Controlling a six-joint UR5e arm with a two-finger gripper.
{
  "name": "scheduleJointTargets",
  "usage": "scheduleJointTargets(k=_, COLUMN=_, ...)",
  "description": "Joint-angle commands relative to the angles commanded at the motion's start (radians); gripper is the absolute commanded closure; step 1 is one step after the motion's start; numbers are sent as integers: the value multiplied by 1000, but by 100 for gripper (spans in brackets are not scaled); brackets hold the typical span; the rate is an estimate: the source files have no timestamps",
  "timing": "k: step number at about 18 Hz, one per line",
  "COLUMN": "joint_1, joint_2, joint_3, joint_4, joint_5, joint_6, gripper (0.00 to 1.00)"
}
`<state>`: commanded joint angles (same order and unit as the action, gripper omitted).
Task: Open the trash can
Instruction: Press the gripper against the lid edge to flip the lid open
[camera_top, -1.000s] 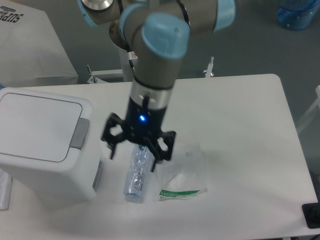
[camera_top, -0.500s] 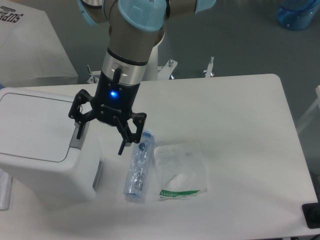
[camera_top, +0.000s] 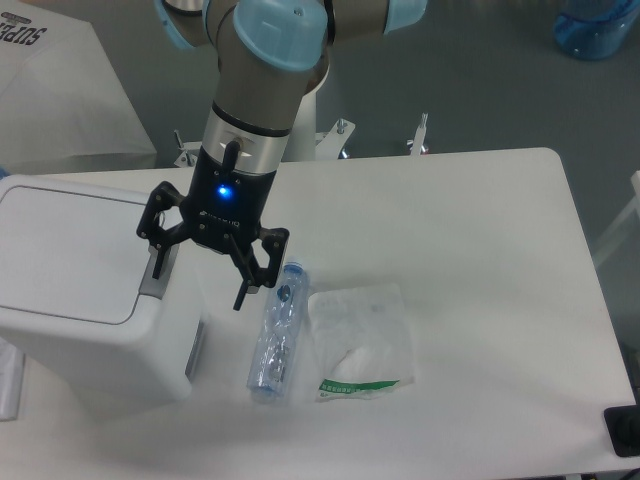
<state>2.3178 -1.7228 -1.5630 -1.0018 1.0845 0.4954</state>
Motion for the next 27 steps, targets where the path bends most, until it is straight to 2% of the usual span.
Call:
scheduleJointTargets(k=3, joint_1=0, joint_2=14, joint_3=-31, joint_4=15, joint_5=2, joint_6=15, gripper=0)
scheduleJointTargets(k=14, joint_1=-5, joint_2=0, joint_3=-32, joint_4=51, joint_5=6, joint_6=15, gripper=0)
scheduleJointTargets(k=27, joint_1=-6, joint_2=0, joint_3=-48, joint_4=54, joint_5=6, joint_6=15, gripper=0)
